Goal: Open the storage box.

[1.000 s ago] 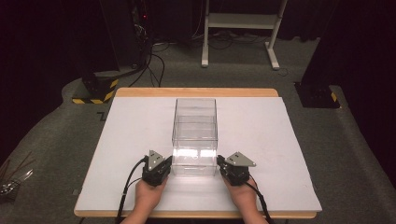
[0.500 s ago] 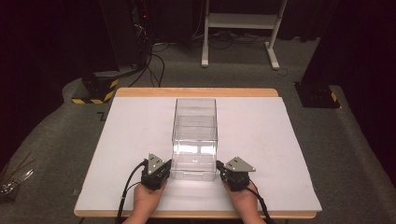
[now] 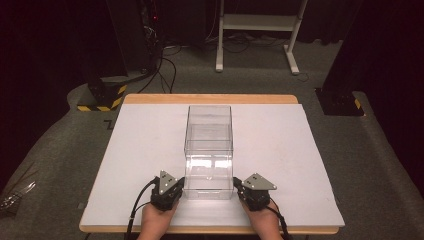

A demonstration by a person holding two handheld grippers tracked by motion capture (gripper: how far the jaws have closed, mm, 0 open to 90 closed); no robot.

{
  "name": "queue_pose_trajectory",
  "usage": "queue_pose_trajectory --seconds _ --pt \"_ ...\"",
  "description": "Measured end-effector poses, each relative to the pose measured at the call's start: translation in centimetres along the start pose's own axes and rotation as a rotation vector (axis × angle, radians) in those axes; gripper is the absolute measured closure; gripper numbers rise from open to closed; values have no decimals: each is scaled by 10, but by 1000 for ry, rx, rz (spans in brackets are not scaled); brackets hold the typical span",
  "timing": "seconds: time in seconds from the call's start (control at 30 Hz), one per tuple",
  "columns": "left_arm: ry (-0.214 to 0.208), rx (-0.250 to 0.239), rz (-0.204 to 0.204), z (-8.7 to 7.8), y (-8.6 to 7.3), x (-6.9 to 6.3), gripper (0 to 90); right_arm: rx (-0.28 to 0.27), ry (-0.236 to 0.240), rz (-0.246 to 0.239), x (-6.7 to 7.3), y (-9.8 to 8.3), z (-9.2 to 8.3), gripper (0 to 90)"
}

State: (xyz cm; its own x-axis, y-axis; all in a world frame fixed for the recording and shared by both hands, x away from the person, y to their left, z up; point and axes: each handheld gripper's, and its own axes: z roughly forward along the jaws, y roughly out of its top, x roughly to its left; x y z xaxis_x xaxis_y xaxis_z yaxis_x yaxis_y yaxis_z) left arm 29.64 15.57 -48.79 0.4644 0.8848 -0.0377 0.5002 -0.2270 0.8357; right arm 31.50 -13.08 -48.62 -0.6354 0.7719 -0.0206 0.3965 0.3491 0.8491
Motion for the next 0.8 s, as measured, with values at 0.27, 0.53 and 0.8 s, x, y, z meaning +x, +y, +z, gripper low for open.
queue_pose_trajectory --seconds 0.27,0.53,0.8 --pt "3 12 -7 -5 -2 -3 900 9 24 -4 3 -2 -7 892" --pt "-18 12 -3 -4 -1 2 899 9 42 12 -3 -2 -7 809" --pt "-8 -2 14 -3 4 13 839 -5 34 19 -11 1 -9 704"
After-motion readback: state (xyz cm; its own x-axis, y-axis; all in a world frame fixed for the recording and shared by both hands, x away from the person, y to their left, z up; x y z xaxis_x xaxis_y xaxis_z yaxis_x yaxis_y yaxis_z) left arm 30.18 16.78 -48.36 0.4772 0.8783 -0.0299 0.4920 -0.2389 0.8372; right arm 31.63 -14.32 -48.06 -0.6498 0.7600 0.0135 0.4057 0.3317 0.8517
